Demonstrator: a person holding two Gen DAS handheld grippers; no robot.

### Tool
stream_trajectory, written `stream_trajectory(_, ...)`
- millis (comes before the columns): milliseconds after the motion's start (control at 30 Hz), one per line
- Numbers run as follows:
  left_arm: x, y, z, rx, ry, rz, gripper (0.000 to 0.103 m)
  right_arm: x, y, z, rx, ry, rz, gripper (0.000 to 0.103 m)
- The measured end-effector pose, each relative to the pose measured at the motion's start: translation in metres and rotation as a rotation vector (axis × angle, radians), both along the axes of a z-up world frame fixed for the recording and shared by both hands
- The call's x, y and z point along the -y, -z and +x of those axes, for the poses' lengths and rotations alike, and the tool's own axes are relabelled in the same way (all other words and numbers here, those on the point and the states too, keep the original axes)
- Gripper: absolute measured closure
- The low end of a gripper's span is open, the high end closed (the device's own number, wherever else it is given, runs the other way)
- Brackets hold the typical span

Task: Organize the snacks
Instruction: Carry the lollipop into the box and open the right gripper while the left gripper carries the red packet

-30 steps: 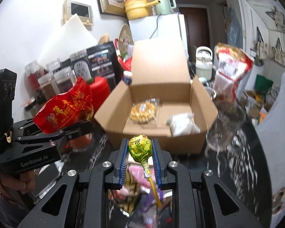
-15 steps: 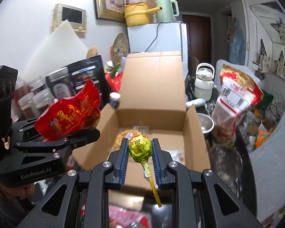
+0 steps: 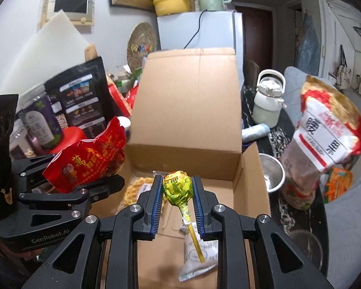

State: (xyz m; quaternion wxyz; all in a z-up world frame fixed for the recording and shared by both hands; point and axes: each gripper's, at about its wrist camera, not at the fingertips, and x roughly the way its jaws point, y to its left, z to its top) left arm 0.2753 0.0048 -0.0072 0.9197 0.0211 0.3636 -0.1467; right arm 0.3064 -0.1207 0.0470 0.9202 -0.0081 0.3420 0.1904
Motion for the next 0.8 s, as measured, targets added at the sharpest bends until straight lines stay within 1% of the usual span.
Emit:
stream_trajectory(200, 0.002, 0.015, 0.014, -0.049, -0.012, 0.014, 0.059, -0.005, 0.014, 0.015, -0.043, -0.006, -0.009, 0.08)
stream_trajectory(300, 0.004, 0.024, 0.021, -0.086, -0.02, 0.021, 0.059, -0.007, 0.02, 0.02, -0.065, -0.002, -0.02, 0.079)
stream_trajectory(467, 0.006, 0.04, 0.026, -0.145, -0.051, 0.059, 0.059, -0.01, 0.031, 0.025, -0.106, -0.001, -0.039, 0.079)
stream_trajectory(533, 0.009, 0.046, 0.027, -0.161, -0.067, 0.09, 0.059, -0.01, 0.036, 0.027, -0.127, 0.007, -0.046, 0.079)
stream_trajectory(733, 0.016, 0.06, 0.03, -0.21, -0.067, 0.127, 0.058, -0.008, 0.049, 0.027, -0.162, 0.026, -0.071, 0.077)
stream_trajectory(767, 0.018, 0.061, 0.03, -0.216, -0.068, 0.129, 0.058, -0.008, 0.051, 0.028, -0.168, 0.03, -0.079, 0.076)
stream_trajectory(800, 0.017, 0.063, 0.03, -0.222, -0.069, 0.133, 0.056, -0.008, 0.053, 0.028, -0.172, 0.038, -0.088, 0.071)
